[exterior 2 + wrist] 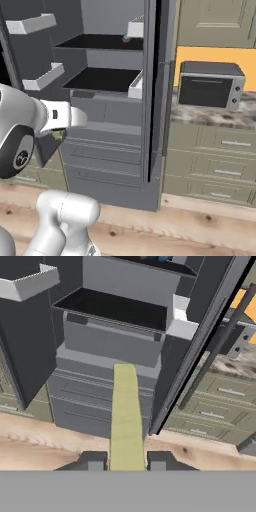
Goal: Pick the egg and butter from the fridge and place them by the bowl for mixing.
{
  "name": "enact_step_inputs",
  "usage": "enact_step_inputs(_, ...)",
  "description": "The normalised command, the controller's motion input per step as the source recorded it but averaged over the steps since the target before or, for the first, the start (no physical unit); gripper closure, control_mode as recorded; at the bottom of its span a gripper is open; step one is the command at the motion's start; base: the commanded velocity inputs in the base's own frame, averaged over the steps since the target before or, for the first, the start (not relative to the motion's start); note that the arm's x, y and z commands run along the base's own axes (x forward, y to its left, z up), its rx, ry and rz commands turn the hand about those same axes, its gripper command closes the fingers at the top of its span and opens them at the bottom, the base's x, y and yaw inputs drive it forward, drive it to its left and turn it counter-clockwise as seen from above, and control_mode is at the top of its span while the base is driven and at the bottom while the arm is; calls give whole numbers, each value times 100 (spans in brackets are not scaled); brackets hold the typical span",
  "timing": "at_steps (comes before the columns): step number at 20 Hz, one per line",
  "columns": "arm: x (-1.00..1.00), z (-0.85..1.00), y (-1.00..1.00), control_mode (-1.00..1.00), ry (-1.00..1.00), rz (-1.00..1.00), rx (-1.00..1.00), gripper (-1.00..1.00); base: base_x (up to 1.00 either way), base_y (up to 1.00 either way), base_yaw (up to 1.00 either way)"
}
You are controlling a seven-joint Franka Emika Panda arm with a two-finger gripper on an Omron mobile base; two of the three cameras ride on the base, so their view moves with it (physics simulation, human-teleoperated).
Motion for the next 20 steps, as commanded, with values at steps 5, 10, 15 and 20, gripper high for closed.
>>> enact_step_inputs(5, 0, 0, 0, 100, 0, 0, 0, 100, 0, -100, 0)
enact_step_inputs(10, 0, 0, 0, 100, 0, 0, 0, 100, 0, -100, -4)
enact_step_inputs(15, 0, 0, 0, 100, 0, 0, 0, 100, 1, -100, -41)
enact_step_inputs(20, 0, 0, 0, 100, 0, 0, 0, 100, 58, -100, -36)
